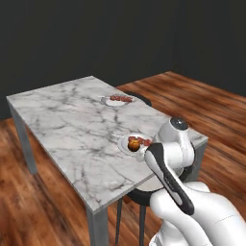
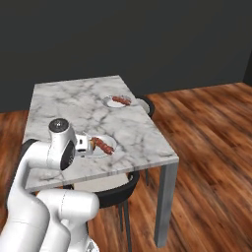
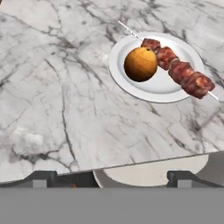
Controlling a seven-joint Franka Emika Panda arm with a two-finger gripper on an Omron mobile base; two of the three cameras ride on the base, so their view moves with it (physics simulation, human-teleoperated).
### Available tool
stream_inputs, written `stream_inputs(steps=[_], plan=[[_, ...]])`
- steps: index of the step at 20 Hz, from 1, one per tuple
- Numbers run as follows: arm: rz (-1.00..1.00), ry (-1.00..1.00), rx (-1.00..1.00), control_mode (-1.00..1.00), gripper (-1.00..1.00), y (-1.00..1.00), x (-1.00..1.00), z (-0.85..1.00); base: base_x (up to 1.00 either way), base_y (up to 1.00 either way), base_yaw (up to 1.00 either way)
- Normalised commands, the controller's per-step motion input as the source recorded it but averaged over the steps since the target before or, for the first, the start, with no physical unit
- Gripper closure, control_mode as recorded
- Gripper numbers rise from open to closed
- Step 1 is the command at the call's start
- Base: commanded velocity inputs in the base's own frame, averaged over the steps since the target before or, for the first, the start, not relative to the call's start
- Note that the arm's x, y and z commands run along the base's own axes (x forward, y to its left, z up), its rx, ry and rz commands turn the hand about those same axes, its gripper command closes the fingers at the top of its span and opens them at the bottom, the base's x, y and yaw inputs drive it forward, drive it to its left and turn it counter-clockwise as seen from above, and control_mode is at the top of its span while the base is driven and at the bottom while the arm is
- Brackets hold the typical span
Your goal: Pick up the pear and orange from the fridge and place one fruit on each plate on the dining counter.
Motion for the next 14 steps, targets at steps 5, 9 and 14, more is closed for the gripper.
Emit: stream_inputs(steps=[5, 9, 14], plan=[[0.12, -0.07, 0.00, -1.00, -1.00, -0.06, -0.63, 0.20, 0.00, 0.00, 0.00], [0.01, -0.01, -0.01, -1.00, -1.00, 0.00, -0.48, 0.27, 0.00, 0.00, 0.00], [0.00, 0.00, 0.00, -1.00, -1.00, 0.00, -0.34, 0.15, 0.00, 0.00, 0.00]])
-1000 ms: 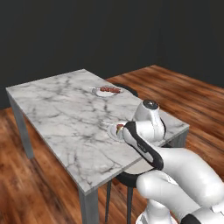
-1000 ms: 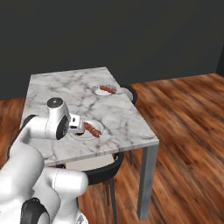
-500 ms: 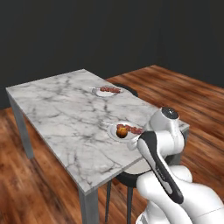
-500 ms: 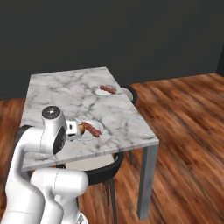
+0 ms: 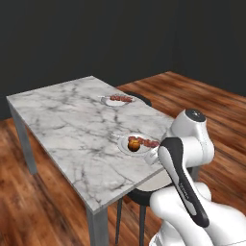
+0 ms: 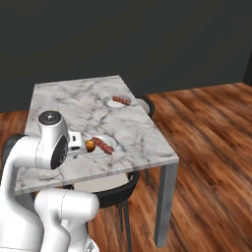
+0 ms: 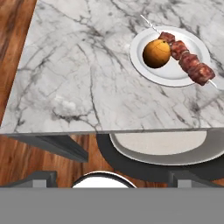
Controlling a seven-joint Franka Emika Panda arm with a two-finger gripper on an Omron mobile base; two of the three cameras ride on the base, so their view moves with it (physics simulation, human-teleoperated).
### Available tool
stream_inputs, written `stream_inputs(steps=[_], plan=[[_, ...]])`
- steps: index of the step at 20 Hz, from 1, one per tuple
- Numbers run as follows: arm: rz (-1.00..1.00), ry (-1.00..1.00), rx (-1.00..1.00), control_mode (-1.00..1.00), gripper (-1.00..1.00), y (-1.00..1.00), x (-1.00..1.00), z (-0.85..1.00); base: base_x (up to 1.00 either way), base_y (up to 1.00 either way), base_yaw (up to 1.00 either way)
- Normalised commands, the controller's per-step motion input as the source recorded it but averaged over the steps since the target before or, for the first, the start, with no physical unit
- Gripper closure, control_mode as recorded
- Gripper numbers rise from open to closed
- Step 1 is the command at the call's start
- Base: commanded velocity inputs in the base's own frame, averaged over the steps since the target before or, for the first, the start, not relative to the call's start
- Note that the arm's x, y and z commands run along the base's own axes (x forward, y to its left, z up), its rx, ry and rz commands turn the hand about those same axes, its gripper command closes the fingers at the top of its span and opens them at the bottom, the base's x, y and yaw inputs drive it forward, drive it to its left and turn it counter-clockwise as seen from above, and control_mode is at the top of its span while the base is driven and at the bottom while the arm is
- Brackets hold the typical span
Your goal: Pick up the pear and orange from the fridge and place one fruit on each plate on the dining counter.
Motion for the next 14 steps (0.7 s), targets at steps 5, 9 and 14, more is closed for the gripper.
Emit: stream_inputs(steps=[5, 9, 14], plan=[[0.00, 0.00, 0.00, -1.00, -1.00, 0.00, 0.00, 0.00, 0.00, 0.00, 0.00], [0.00, 0.00, 0.00, 1.00, -1.00, 0.00, -0.03, 0.00, -0.07, 0.00, 0.00], [0.00, 0.00, 0.00, 1.00, -1.00, 0.00, 0.00, 0.00, -0.62, -0.01, -0.03]])
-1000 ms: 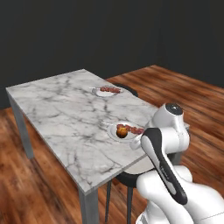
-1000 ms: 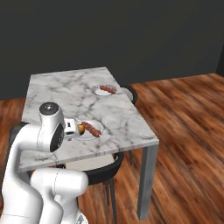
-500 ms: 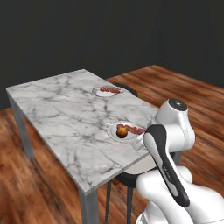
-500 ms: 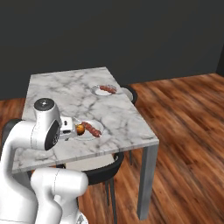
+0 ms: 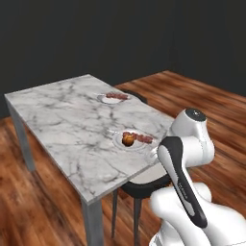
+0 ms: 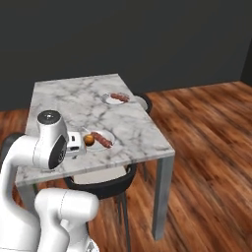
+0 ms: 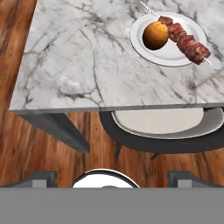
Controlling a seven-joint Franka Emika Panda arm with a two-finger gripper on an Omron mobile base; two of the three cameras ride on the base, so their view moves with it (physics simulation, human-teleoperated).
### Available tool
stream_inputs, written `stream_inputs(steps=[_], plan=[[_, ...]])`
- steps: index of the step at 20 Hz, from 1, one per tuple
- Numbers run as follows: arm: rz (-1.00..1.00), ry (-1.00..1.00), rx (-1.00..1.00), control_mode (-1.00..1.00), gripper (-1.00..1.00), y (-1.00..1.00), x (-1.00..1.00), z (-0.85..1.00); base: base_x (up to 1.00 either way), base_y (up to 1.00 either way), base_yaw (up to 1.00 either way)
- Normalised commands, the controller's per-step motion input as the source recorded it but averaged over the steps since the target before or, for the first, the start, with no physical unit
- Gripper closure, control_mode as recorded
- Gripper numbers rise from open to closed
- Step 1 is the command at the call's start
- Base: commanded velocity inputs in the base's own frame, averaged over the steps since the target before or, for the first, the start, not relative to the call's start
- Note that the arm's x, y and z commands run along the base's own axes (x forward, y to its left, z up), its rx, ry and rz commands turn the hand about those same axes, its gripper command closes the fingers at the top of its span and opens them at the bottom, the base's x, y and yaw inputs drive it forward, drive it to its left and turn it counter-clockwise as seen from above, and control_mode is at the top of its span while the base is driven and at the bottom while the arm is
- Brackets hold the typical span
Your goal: Pick up the pear and orange from the fridge and place one fruit on each plate on the dining counter.
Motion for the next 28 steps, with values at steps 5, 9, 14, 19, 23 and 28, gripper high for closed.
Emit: stream_inputs(steps=[5, 9, 14, 19, 23, 28], plan=[[0.00, 0.00, 0.00, 1.00, -1.00, 0.00, 0.00, 0.00, -0.82, -0.04, -0.05], [0.00, 0.00, 0.00, 1.00, -1.00, 0.00, 0.00, 0.00, -0.94, -0.07, -0.07], [0.00, 0.00, 0.00, 1.00, -1.00, 0.00, 0.00, 0.00, -0.59, 0.05, -0.58], [0.00, 0.00, 0.00, 1.00, -1.00, 0.00, 0.00, 0.00, -0.20, 0.08, -0.91], [0.00, 0.00, 0.00, 1.00, -1.00, 0.00, 0.00, 0.00, -0.08, 0.06, -0.97], [0.00, 0.00, 0.00, 1.00, -1.00, 0.00, 0.00, 0.00, -0.07, 0.06, -0.97]])
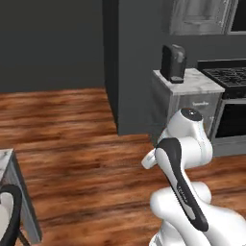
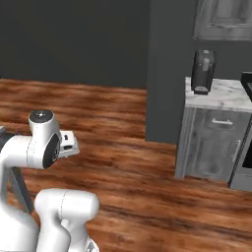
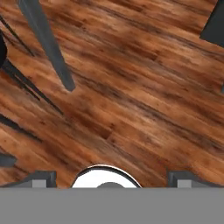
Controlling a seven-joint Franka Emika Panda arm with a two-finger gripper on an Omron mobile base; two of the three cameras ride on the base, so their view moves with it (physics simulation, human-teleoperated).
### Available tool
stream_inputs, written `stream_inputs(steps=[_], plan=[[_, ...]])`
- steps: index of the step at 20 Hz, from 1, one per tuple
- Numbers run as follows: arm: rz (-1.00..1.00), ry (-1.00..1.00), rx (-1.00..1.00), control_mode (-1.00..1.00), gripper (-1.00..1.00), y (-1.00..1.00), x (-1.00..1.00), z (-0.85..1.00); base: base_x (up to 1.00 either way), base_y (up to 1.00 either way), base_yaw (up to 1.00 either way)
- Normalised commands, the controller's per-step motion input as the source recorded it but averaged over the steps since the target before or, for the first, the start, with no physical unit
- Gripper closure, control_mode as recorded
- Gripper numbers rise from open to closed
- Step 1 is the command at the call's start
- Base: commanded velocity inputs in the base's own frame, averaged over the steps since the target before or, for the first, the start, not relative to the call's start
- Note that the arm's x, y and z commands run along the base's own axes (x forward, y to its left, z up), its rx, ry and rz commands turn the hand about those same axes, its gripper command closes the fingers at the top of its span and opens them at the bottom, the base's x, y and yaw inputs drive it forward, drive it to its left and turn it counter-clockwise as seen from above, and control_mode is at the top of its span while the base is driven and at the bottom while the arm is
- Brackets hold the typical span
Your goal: Pick up the pear and orange from the fridge and place one fruit on each plate on the dining counter.
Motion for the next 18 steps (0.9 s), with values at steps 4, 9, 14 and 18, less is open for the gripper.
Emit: stream_inputs(steps=[4, 9, 14, 18], plan=[[0.00, 0.00, 0.00, 1.00, -1.00, 0.00, 0.00, 0.00, -0.04, 0.06, -0.98], [0.00, 0.00, 0.00, 1.00, -1.00, 0.00, 0.00, 0.00, 0.00, 0.01, -0.99], [0.00, 0.00, 0.00, 1.00, -1.00, 0.00, 0.00, 0.00, 0.00, 0.00, -0.99], [0.00, 0.00, 0.00, 1.00, -1.00, 0.00, 0.00, 0.00, 0.00, 0.02, -1.00]])
